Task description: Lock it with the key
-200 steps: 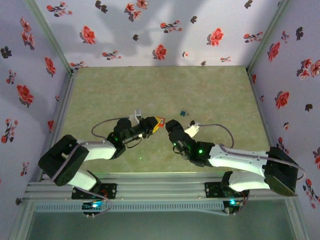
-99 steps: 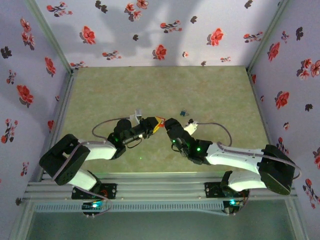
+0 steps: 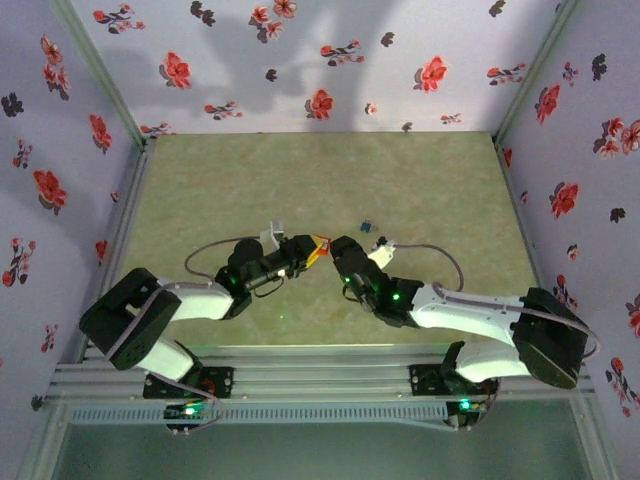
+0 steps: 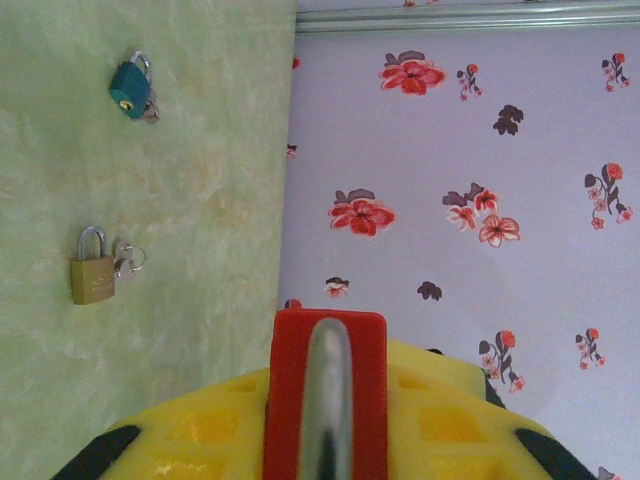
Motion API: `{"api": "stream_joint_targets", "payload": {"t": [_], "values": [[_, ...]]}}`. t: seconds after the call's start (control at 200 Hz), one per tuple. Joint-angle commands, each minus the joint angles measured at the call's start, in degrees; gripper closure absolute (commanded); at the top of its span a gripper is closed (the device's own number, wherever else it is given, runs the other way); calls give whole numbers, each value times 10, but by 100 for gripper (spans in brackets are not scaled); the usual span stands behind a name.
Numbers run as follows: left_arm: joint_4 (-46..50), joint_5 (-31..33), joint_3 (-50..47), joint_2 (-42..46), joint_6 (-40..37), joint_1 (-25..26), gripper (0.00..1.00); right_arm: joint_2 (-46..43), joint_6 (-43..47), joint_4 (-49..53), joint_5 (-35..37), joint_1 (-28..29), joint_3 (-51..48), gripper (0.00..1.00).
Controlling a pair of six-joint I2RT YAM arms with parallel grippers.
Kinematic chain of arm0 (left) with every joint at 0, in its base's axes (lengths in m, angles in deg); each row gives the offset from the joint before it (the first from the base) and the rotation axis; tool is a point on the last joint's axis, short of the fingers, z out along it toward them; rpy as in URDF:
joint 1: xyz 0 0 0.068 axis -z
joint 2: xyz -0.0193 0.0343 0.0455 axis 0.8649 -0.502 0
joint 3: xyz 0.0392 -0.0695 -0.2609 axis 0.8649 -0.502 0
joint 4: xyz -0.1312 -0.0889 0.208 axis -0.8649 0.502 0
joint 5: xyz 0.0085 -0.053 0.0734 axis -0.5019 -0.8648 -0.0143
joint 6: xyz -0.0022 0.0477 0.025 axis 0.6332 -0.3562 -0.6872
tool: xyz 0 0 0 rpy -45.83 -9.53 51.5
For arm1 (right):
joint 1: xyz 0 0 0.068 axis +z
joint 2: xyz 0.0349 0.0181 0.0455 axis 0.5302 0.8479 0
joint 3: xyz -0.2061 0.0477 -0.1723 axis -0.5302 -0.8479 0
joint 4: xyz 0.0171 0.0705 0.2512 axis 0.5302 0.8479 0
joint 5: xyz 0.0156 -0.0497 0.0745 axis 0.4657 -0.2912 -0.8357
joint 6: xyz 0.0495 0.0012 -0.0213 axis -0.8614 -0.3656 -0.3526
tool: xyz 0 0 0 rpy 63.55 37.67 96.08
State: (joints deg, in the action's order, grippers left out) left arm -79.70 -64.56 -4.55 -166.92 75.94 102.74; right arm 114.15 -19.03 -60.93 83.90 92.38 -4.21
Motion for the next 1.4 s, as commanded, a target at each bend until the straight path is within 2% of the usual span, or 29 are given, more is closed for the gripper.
{"api": "stream_joint_targets", "payload": {"t": [0.0,0.495,1.395], "values": [[-41,3,-5,-5,2,5,100,10,-4,-18,0,-7,12,63],[-42,-1,-3,-7,6,5,100,15,-5,-25,-7,-14,11,72],[-56,-2,-4,-12,16,5,100,37,0,-62,-27,-21,9,77]]}}
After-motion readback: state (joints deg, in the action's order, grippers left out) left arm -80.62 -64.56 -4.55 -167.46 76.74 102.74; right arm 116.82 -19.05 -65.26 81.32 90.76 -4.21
